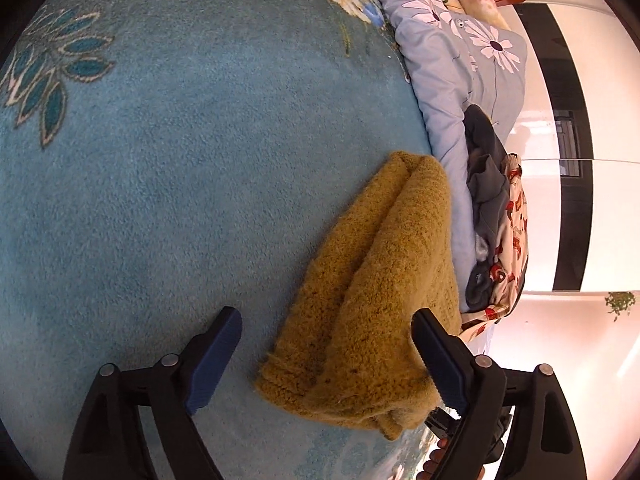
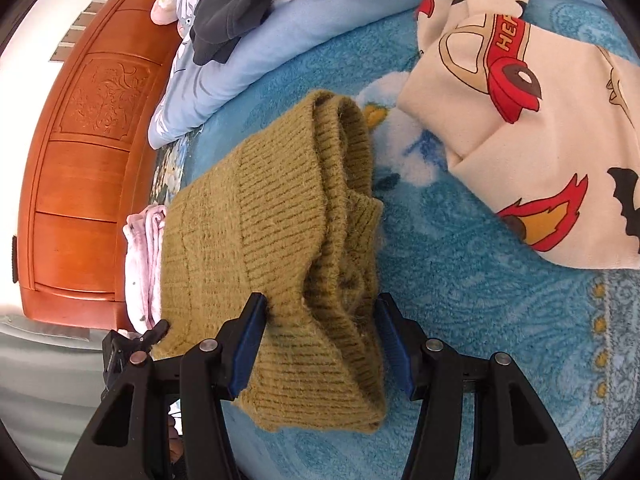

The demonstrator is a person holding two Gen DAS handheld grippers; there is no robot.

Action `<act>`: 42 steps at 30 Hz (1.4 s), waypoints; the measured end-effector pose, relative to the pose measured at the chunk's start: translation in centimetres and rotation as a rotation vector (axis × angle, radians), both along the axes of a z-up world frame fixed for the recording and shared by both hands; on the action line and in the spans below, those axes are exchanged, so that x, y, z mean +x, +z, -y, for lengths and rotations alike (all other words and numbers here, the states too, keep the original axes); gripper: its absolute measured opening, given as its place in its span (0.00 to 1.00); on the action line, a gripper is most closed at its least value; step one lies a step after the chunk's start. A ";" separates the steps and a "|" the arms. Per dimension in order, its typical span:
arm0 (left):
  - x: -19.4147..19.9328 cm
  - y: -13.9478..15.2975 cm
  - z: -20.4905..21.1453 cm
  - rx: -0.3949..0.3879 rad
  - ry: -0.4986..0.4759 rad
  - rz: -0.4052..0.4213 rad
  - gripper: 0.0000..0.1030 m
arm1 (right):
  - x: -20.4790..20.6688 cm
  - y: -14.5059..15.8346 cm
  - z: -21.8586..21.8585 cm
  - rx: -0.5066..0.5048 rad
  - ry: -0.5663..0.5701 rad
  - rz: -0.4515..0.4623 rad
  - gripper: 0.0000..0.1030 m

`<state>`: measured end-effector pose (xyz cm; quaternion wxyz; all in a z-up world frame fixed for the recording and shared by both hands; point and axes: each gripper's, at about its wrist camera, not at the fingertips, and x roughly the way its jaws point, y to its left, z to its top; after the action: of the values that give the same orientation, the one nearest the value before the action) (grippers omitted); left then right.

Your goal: Fold clothes

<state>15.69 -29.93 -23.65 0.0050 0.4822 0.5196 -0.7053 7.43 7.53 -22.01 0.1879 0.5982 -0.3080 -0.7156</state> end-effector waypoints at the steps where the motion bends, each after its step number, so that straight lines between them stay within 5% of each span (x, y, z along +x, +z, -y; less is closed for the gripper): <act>1: -0.1 0.1 -0.2 -0.009 -0.011 -0.007 0.90 | 0.0 0.0 0.1 -0.001 -0.003 -0.002 0.61; 6: -0.8 -0.2 -1.0 0.095 -0.056 -0.035 0.89 | -0.1 -0.1 0.2 -0.011 -0.005 -0.008 0.62; 9: -1.0 -0.3 -1.4 0.070 -0.086 -0.021 0.89 | -0.2 -0.4 -0.5 -0.055 -0.045 0.006 0.62; 17: -0.6 -1.3 -0.2 0.146 -0.020 -0.001 0.80 | 0.5 -0.8 1.0 -0.123 0.027 0.021 0.62; 26: 0.0 -1.4 -0.2 0.126 -0.012 0.014 0.71 | 0.8 -1.7 0.5 -0.189 -0.108 0.054 0.62; 30: 0.3 -1.5 -0.1 0.128 -0.005 0.028 0.66 | 1.0 -0.9 0.9 -0.256 -0.114 0.056 0.53; 37: 0.6 -0.9 -0.4 0.071 -0.017 0.047 0.56 | 0.6 -1.9 1.0 -0.184 -0.129 0.108 0.45; 42: 0.4 1.1 -1.1 -0.024 -0.047 0.002 0.44 | 0.1 0.9 2.1 -0.138 -0.078 0.051 0.37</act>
<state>16.07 -28.86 -22.55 -0.0055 0.4950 0.4996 -0.7108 7.54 5.41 -21.12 0.1924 0.5895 -0.3843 -0.6839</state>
